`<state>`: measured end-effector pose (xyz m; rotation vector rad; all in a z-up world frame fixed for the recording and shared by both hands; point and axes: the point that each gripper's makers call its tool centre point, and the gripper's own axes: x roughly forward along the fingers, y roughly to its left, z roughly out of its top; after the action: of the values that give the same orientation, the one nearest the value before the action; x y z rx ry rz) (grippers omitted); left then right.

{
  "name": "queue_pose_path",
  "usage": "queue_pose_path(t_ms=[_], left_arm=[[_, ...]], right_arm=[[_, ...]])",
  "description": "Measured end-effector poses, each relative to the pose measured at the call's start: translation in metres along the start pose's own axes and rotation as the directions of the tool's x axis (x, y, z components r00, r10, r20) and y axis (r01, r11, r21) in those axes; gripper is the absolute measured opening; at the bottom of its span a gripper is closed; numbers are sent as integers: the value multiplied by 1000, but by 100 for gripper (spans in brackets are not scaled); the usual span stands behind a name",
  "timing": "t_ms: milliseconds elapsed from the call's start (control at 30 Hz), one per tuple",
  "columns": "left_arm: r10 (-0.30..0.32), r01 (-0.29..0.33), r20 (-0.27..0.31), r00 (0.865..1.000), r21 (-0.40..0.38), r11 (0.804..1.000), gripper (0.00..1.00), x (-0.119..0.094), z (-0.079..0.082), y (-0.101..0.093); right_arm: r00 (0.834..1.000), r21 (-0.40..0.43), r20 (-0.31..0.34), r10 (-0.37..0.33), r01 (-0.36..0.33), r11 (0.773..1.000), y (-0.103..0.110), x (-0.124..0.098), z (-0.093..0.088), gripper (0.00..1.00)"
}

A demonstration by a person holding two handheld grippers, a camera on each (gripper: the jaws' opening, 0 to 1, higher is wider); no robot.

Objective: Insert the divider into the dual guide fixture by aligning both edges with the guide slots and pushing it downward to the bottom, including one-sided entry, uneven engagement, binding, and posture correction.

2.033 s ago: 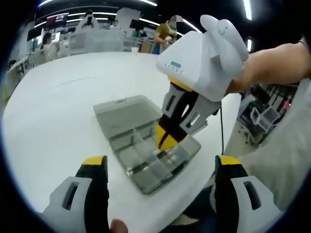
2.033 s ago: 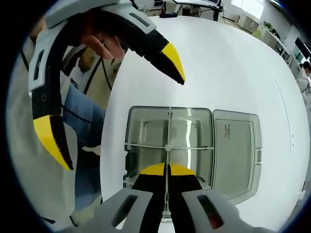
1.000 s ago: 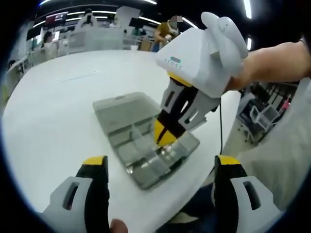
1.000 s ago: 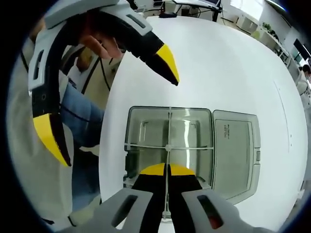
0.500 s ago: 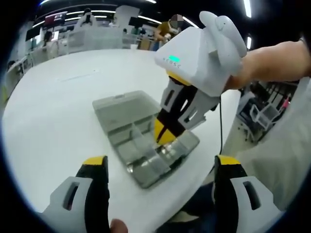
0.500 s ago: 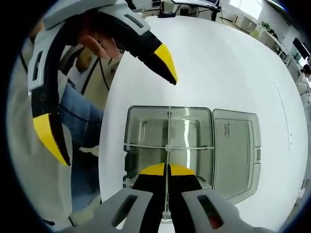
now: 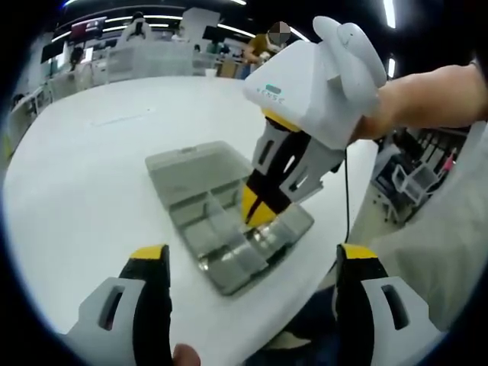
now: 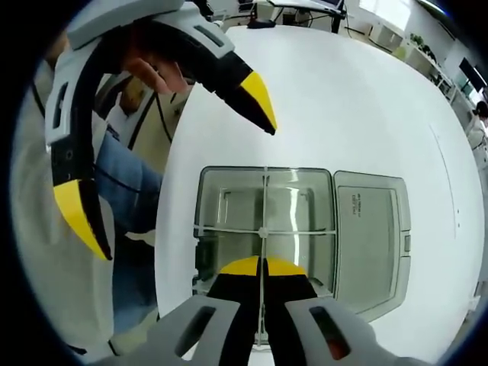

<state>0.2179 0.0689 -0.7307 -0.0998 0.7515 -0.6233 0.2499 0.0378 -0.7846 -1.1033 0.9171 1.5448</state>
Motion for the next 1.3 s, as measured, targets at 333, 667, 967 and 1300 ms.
queue_pose_path(t_ms=[333, 667, 967, 1300], left_arm=[[4, -4, 1, 1000, -5, 1000, 88, -1, -1, 2], [4, -4, 5, 1000, -6, 1000, 88, 0, 0, 1], [3, -3, 4, 1000, -9, 1000, 88, 1, -1, 1], [4, -4, 6, 1000, -12, 1000, 87, 1, -1, 2]], right_arm=[[1000, 14, 1, 5, -5, 1000, 1, 2, 0, 0], [1000, 13, 4, 12, -12, 1000, 1, 3, 0, 0], [1000, 17, 4, 10, -10, 1000, 0, 5, -1, 0], [1000, 16, 6, 11, -11, 1000, 0, 6, -1, 0]])
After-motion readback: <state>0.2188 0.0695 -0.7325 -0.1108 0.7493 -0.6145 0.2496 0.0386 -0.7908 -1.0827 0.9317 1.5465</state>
